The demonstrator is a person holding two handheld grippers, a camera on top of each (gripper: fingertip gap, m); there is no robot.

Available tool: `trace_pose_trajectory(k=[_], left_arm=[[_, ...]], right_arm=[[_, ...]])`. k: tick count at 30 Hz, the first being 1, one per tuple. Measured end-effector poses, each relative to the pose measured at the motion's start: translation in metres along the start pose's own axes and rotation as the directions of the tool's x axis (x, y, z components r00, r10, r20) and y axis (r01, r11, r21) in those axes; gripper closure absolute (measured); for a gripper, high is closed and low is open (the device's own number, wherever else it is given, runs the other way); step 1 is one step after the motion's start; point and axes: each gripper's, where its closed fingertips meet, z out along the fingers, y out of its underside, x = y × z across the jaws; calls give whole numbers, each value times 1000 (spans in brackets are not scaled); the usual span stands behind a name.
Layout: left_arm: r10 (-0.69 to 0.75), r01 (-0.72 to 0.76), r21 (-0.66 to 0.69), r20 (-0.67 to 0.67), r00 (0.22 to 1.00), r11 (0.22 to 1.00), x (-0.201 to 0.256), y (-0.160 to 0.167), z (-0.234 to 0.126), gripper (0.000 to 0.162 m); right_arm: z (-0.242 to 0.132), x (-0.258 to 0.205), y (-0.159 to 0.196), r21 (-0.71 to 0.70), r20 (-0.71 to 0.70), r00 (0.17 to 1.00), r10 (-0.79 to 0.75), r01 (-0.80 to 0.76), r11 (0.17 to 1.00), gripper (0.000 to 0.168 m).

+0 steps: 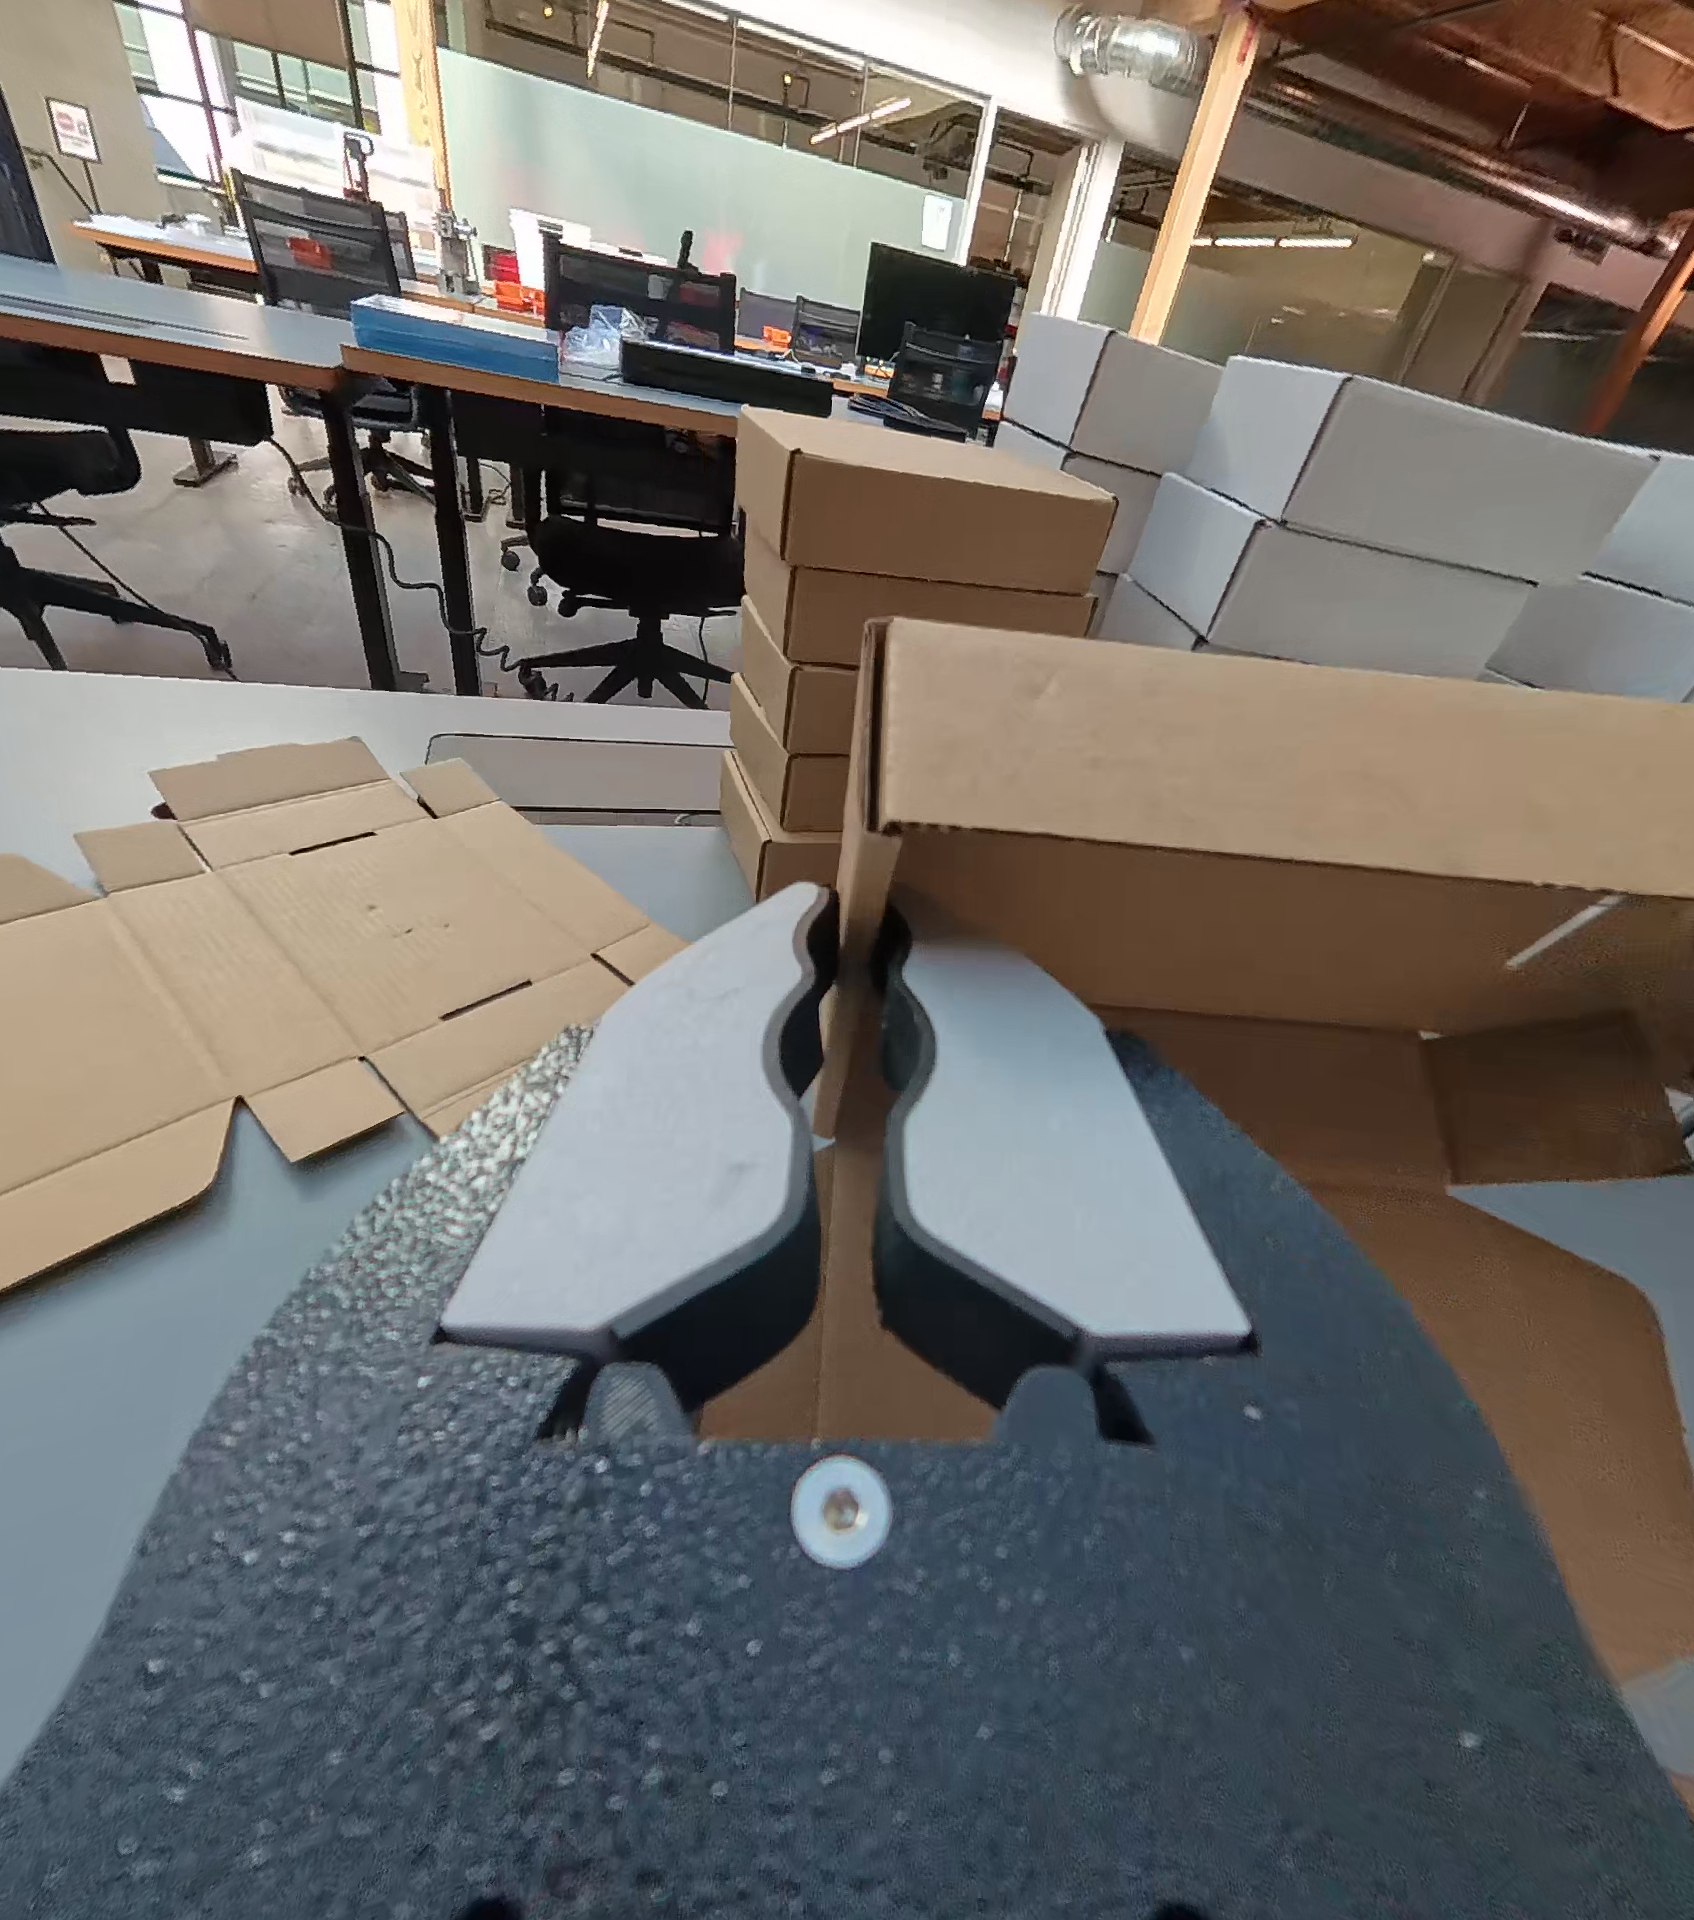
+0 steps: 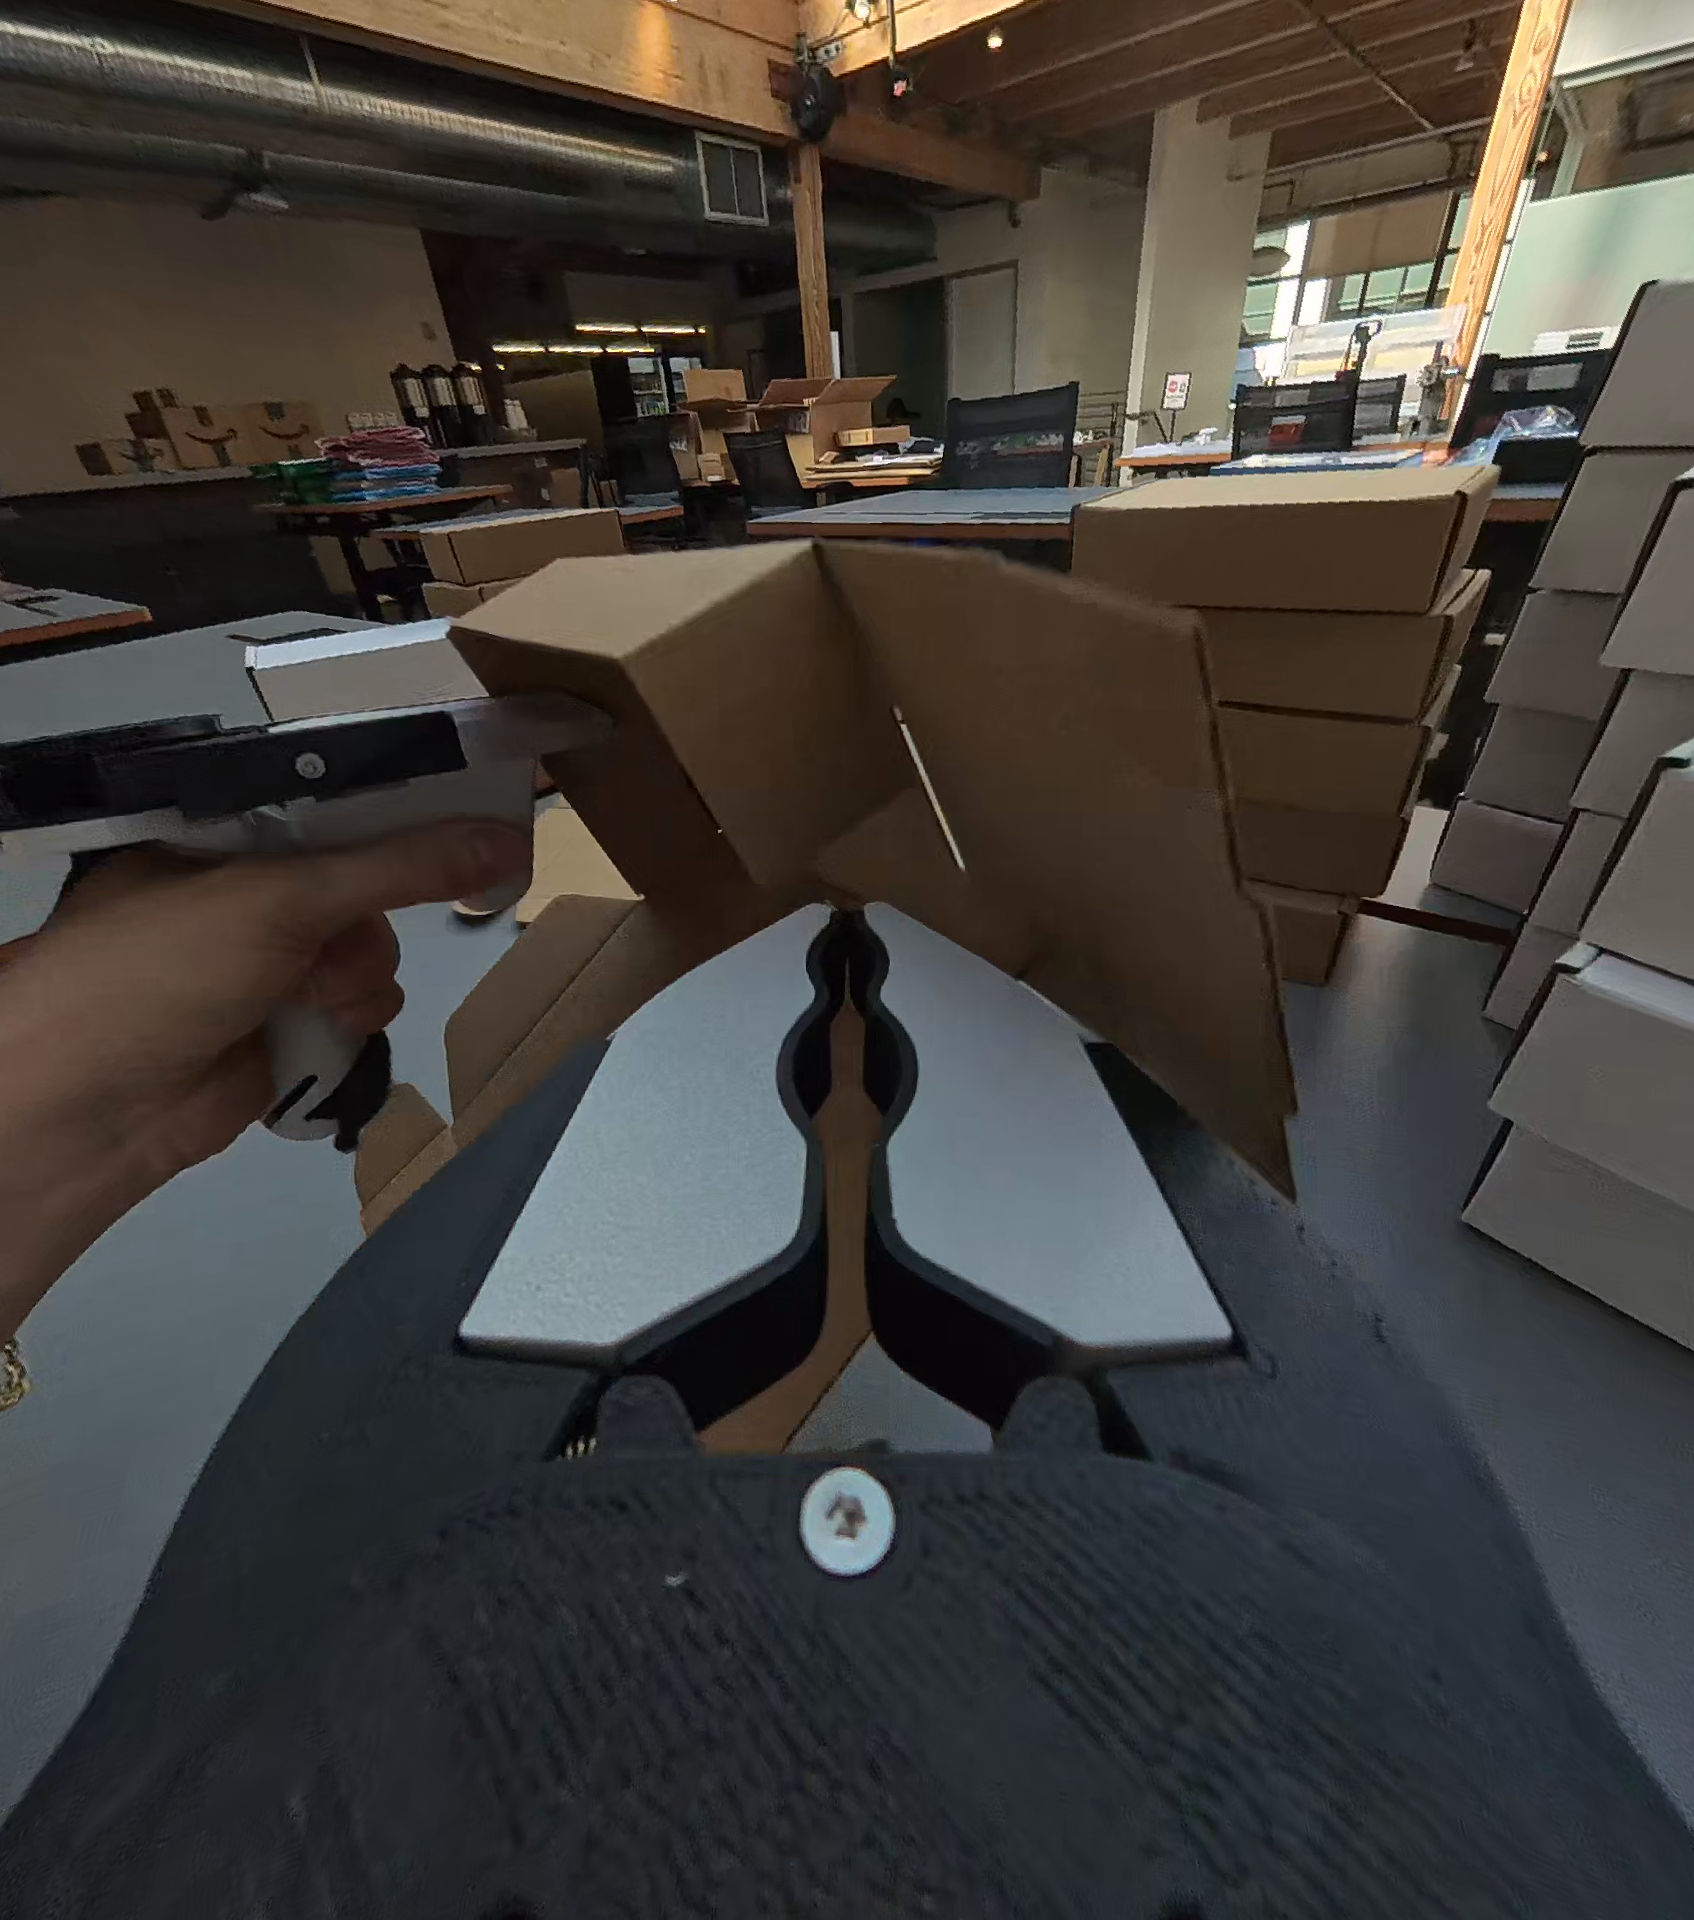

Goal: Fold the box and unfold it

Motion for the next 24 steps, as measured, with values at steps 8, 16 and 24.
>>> trace_pose_trajectory(k=[8,16,24], left_arm=[[-63,63,31,4,998,998,-11,-8,-6,157],[21,-20,11,-14,1000,1000,12,-3,-1,157],[61,-62,-45,-27,998,997,28,1,0,156]], right_arm=[[-10,38,22,69,-16,929,369,-368,927,168],[-3,21,8,11,-190,966,-174,180,984,168],[15,12,36,-431,-158,413,-897,788,439,168]])
